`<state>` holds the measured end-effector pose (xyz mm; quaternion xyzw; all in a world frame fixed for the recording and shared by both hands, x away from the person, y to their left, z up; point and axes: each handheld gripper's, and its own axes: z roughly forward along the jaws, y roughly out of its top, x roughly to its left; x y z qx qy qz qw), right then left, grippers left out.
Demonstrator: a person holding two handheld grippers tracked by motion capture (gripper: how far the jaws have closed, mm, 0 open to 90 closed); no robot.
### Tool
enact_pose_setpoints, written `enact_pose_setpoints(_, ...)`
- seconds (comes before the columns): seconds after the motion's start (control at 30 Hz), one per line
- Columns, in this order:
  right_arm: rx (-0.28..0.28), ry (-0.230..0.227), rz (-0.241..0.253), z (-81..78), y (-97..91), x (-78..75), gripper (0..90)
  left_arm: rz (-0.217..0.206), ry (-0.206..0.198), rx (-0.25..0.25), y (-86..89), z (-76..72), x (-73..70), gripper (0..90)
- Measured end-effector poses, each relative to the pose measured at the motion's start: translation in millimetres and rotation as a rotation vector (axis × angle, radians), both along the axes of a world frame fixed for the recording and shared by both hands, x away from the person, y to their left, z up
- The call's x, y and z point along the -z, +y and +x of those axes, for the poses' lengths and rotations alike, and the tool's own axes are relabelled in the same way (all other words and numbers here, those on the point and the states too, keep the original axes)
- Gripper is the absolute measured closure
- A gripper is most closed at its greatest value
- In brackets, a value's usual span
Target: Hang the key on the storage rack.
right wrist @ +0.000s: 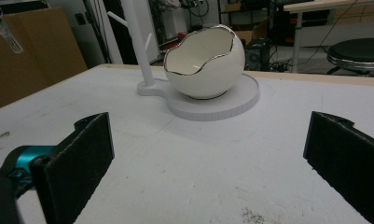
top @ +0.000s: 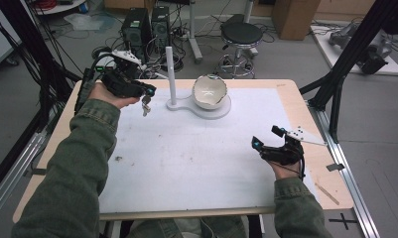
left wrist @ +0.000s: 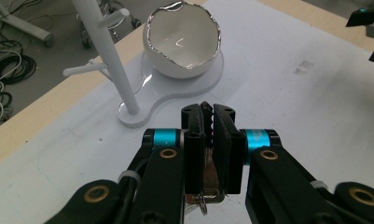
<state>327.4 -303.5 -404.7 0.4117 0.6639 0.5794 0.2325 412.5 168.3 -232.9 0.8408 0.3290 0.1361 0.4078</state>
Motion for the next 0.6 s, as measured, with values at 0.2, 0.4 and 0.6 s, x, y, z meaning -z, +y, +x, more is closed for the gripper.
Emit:
enact_pose_setpoints(0.2, -0.002, -0.002, 0.002, 0.3, -0.2, 0.0, 0.5, -0.005, -0.001, -0.009, -2.7, 10.3, -6.8, 82.6)
enact_pose_setpoints(0.4, -0.006, 0.002, 0.003, 0.5, 0.3, 0.3, 0.5, 0.01, -0.008, 0.001, -10.3, 20.5, -15.8, 82.6)
enact_pose_setpoints(0.6, -0.011, 0.005, 0.005, 0.5, 0.3, 0.2, 0.6, 0.011, -0.01, 0.0, -19.1, 31.9, -22.4, 82.6)
